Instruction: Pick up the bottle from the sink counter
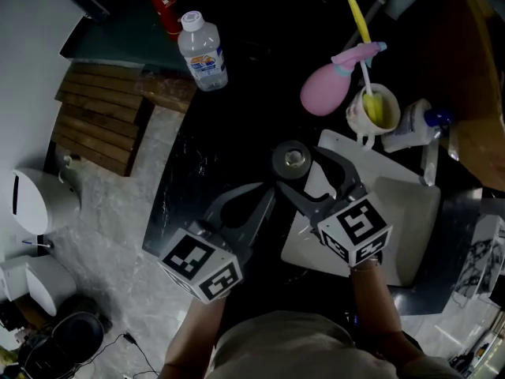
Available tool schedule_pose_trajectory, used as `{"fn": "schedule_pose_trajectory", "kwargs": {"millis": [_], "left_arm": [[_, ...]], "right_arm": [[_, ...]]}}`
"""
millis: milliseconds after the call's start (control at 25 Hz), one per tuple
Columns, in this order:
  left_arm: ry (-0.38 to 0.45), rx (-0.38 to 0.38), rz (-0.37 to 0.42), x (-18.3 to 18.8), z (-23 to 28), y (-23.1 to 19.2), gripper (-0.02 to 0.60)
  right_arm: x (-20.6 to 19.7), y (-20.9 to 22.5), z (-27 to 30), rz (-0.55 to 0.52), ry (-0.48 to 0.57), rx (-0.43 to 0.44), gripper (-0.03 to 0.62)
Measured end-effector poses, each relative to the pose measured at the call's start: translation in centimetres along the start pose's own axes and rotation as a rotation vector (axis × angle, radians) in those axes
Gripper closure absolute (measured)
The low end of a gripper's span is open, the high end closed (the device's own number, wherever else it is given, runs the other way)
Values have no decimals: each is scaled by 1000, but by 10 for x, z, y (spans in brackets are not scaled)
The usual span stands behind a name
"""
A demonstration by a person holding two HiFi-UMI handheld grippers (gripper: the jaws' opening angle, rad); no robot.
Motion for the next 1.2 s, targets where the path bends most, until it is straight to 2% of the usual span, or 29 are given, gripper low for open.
{"fn": "schedule_pose_trajectory", "kwargs": {"millis": [560,720,1200], "left_arm": [[-8,-27,7,1,-1,-5,575],[1,-33,4,3,-2,-7,575],[-6,-41,-11,1,-7,-9,575]], "right_arm": [[2,-3,24,-32,1,-2,272],[4,-3,31,-28,14,-18,216],[6,-4,49,-33,-36,-2,207]]}}
Point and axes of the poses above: the fingertips, and each gripper's own axes: z forward along the fingers, y to its right, x out of its top, the point moved 10 cm from there along -z, backward along the fingers, and after that the axes turned 15 degrees about z, right-handed, at the moved point
